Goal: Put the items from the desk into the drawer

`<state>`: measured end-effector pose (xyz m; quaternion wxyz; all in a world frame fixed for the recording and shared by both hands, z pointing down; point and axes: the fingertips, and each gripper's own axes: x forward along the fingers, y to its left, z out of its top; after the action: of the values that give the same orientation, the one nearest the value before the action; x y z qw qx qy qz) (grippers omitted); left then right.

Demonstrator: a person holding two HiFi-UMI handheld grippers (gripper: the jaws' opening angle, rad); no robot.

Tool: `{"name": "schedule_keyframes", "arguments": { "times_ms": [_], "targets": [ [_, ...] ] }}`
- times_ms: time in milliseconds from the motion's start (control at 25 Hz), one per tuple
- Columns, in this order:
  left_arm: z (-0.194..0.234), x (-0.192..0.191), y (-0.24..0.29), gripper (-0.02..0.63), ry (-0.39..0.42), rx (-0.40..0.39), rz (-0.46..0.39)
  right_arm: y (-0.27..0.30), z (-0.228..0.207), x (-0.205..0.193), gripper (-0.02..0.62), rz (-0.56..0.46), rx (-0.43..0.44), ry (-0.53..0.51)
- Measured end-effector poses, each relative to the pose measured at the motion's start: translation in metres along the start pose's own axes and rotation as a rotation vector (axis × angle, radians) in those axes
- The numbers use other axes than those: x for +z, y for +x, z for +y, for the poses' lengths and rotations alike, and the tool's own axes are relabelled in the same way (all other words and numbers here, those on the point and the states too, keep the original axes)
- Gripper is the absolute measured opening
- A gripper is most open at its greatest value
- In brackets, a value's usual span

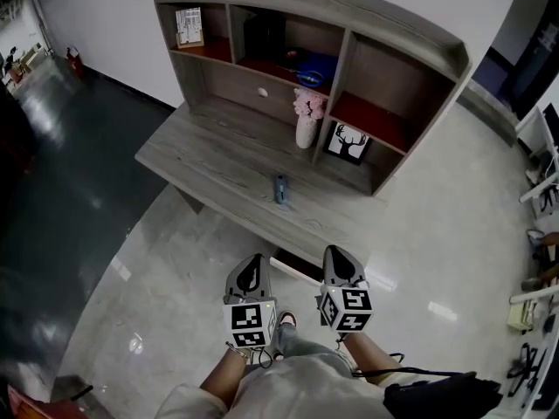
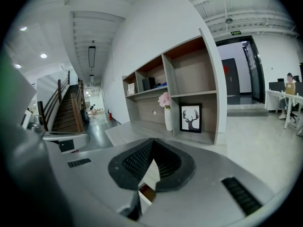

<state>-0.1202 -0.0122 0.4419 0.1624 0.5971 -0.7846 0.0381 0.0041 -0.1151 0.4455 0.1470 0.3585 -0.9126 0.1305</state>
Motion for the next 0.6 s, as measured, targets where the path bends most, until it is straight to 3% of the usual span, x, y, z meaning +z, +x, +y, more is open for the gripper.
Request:
{"name": "schedule_keyframes", "arguments": {
  "times_ms": [600],
  "targets": [
    [0.025,0.019,0.066,-0.003,0.005,-0.067,0.020,0.057,-0.003,0.021,-0.002,0.018,-0.039,-0.015]
  ]
}}
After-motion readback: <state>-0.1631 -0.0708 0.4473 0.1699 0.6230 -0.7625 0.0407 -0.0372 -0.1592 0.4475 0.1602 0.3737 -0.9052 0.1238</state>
